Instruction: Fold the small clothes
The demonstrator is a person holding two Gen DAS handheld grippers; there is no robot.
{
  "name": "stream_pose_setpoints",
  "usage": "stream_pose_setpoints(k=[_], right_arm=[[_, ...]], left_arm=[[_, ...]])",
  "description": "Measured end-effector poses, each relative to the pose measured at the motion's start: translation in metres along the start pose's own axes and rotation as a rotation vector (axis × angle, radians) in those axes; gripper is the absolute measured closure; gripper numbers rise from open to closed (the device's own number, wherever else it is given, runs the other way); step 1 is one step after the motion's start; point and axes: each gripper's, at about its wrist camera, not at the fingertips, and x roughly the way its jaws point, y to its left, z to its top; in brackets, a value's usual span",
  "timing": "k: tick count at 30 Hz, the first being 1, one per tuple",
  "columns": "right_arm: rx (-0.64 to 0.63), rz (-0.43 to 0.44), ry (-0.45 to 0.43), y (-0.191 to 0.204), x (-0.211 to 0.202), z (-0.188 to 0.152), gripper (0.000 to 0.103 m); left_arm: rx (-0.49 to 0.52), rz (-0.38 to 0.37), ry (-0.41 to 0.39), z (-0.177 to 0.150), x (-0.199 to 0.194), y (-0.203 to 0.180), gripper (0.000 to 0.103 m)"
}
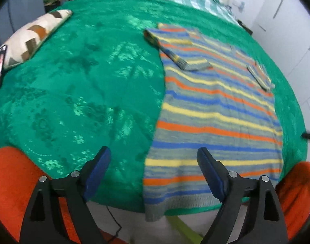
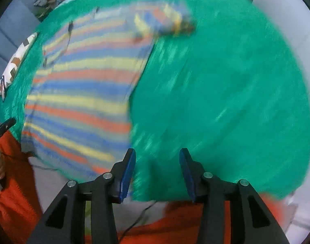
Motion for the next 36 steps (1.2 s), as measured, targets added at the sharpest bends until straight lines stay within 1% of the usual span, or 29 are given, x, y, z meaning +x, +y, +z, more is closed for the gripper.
stream_pose_setpoints(k=[1,3,5,6,9,10,13,15,16,17,18,19,20,21,22,23,24,26,28,32,36], right_arm=[[-0.027,-0.035,-0.039,-0.006,-0.012,0.016,0.054],[-0.096,-0.081,-0.104,-0.006,-0.021,0.054,0.050],[-0.167,-0.061,-0.135,0.006,-0.017,0.086,0.049],[-0.206,-0.036,-0.147,0.016,-0.009,0.102,0.050],[-0.318,-0.012,-0.167,0.055,0.024,0.133,0.050],[-0.363,-0.012,-0.164,0.072,0.043,0.144,0.050],[-0.405,-0.014,-0.133,0.099,0.093,0.164,0.050],[-0.421,-0.052,-0.106,0.106,0.123,0.169,0.050],[-0.414,-0.060,-0.080,0.103,0.137,0.172,0.051],[-0.381,-0.040,-0.067,0.096,0.143,0.176,0.070],[-0.336,-0.025,-0.075,0.083,0.139,0.179,0.101],[-0.262,-0.013,-0.112,0.063,0.127,0.183,0.100],[-0.169,0.009,-0.165,0.034,0.109,0.186,0.100],[-0.095,0.010,-0.196,0.009,0.096,0.187,0.100],[0.025,0.003,-0.233,-0.035,0.078,0.186,0.100],[0.098,-0.005,-0.250,-0.062,0.069,0.183,0.100],[0.185,-0.019,-0.260,-0.095,0.061,0.178,0.100],[0.354,-0.029,-0.247,-0.161,0.055,0.164,0.100],[0.447,-0.032,-0.220,-0.201,0.060,0.150,0.100],[0.572,-0.010,-0.175,-0.235,0.078,0.124,0.100],[0.643,-0.049,-0.137,-0.238,0.090,0.103,0.100]], left_arm=[[-0.022,-0.002,-0.003,0.001,0.000,0.004,0.015],[-0.053,-0.004,-0.003,0.002,0.002,0.010,0.015],[-0.074,0.008,-0.003,0.004,0.005,0.014,0.015],[-0.076,0.014,-0.005,0.005,0.005,0.014,0.015],[-0.083,0.029,-0.008,0.005,0.007,0.016,0.015],[-0.089,0.032,-0.008,0.005,0.007,0.018,0.015],[-0.110,0.039,-0.004,0.004,0.008,0.024,0.015],[-0.131,0.039,0.007,0.004,0.011,0.029,0.015],[-0.148,0.036,0.016,0.004,0.013,0.032,0.015],[-0.161,0.035,0.022,0.004,0.014,0.034,0.015],[-0.175,0.031,0.026,0.004,0.015,0.037,0.015],[-0.182,0.030,0.025,0.004,0.015,0.039,0.015],[-0.186,0.029,0.025,0.003,0.015,0.039,0.015],[-0.190,0.029,0.027,0.003,0.015,0.040,0.015],[-0.192,0.027,0.030,0.003,0.016,0.040,0.015],[-0.193,0.027,0.035,0.004,0.017,0.039,0.015],[-0.191,0.026,0.042,0.004,0.020,0.037,0.015],[-0.181,0.028,0.051,0.006,0.023,0.033,0.015],[-0.156,0.037,0.059,0.007,0.026,0.026,0.015],[-0.098,0.063,0.058,0.006,0.026,0.014,0.015],[-0.081,0.073,0.068,0.005,0.028,0.012,0.015]])
